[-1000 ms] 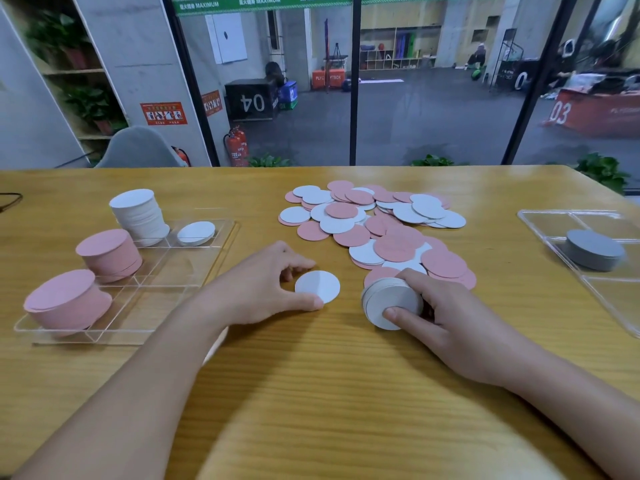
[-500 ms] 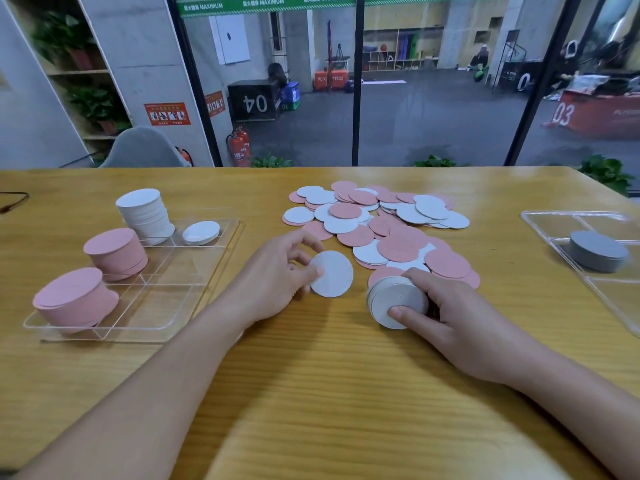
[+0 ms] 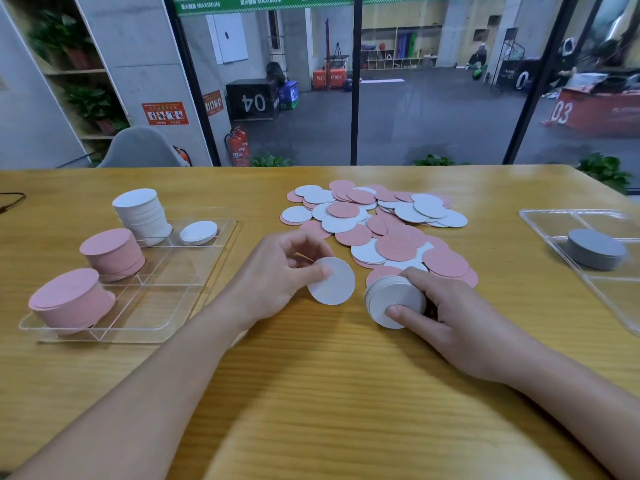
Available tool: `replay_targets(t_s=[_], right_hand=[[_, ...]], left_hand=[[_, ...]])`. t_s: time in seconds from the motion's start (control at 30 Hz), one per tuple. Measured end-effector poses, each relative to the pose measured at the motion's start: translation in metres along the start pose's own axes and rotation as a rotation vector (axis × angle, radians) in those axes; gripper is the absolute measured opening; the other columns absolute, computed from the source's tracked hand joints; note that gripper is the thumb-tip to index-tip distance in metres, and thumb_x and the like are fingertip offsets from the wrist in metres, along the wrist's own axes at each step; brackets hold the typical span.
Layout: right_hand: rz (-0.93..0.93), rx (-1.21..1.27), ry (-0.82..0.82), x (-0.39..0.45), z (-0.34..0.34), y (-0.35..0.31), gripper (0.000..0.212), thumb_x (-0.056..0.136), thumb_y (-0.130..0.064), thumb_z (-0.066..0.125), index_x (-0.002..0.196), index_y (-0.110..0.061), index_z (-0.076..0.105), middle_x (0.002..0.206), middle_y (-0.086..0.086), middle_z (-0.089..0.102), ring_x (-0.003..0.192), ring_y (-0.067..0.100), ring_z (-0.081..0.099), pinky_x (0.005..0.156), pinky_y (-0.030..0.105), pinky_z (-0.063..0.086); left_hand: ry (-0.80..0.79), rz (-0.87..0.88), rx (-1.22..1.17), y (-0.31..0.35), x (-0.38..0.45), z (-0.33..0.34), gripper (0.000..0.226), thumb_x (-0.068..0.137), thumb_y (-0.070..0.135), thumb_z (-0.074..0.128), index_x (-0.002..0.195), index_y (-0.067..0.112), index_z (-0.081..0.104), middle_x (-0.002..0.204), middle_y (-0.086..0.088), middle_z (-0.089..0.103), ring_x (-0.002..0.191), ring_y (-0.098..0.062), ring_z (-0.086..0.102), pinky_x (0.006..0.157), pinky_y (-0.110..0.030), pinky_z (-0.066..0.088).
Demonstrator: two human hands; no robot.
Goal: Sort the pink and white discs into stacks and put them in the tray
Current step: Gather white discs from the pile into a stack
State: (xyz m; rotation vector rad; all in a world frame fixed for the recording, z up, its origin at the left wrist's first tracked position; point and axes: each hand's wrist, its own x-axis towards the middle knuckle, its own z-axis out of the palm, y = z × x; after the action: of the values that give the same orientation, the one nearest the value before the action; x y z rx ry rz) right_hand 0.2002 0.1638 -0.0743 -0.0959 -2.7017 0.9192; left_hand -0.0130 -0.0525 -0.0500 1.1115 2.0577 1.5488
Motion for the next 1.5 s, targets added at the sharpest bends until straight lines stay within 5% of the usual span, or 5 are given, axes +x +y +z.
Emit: replay_targets(t_s=[0.57, 0.9, 1.0, 1.27, 1.5], right_hand=[[-0.017, -0.139, 0.019, 0.000, 0.005, -0.005, 0.014, 0.107, -0.052, 0.059, 0.108, -0.039, 0.052, 0.091, -0.019, 0.063, 0.083, 0.009, 0.059, 0.063, 0.027, 0.044], [0.082, 0.283, 0.134, -0.027, 0.010, -0.035, 0.006, 0.102, -0.030, 0.075, 0.104, -0.025, 0.073, 0.085, -0.001, 0.067, 0.066, 0.013, 0.050, 0.061, 0.029, 0.042], [0.134, 0.364, 0.074, -0.033, 0.019, -0.048, 0.006, 0.100, -0.030, 0.077, 0.101, -0.025, 0.075, 0.090, -0.003, 0.071, 0.065, 0.009, 0.052, 0.060, 0.025, 0.043], [0.058, 0.031, 0.099, -0.035, 0.036, -0.069, 0.020, 0.096, -0.049, 0.075, 0.110, -0.035, 0.072, 0.104, -0.017, 0.063, 0.076, 0.009, 0.061, 0.070, 0.016, 0.045], [0.311, -0.294, 0.252, -0.031, -0.019, -0.011, 0.042, 0.085, -0.075, 0.068, 0.112, -0.044, 0.062, 0.109, -0.024, 0.058, 0.082, 0.000, 0.059, 0.075, 0.033, 0.052]], left_hand=[[-0.189, 0.244, 0.119, 0.003, -0.013, 0.049, 0.013, 0.097, 0.010, 0.082, 0.105, 0.019, 0.076, 0.094, -0.002, 0.072, 0.084, -0.026, 0.065, 0.074, -0.045, 0.056], [-0.528, 0.001, -0.018, 0.012, -0.017, 0.021, 0.009, 0.103, 0.013, 0.078, 0.110, 0.006, 0.076, 0.088, -0.023, 0.073, 0.073, -0.025, 0.066, 0.063, -0.035, 0.054], [-0.363, 0.036, 0.005, 0.008, -0.009, 0.014, 0.016, 0.107, 0.022, 0.072, 0.103, 0.008, 0.080, 0.087, -0.014, 0.077, 0.071, -0.024, 0.064, 0.059, -0.028, 0.047], [-0.136, 0.155, 0.350, -0.013, 0.001, 0.017, 0.010, 0.103, 0.026, 0.078, 0.102, 0.035, 0.082, 0.095, 0.012, 0.078, 0.087, -0.007, 0.067, 0.080, -0.029, 0.053], [-0.289, 0.261, 0.531, 0.020, 0.027, 0.057, 0.028, 0.113, 0.032, 0.060, 0.136, 0.045, 0.070, 0.140, 0.031, 0.066, 0.132, 0.004, 0.057, 0.113, -0.028, 0.047]])
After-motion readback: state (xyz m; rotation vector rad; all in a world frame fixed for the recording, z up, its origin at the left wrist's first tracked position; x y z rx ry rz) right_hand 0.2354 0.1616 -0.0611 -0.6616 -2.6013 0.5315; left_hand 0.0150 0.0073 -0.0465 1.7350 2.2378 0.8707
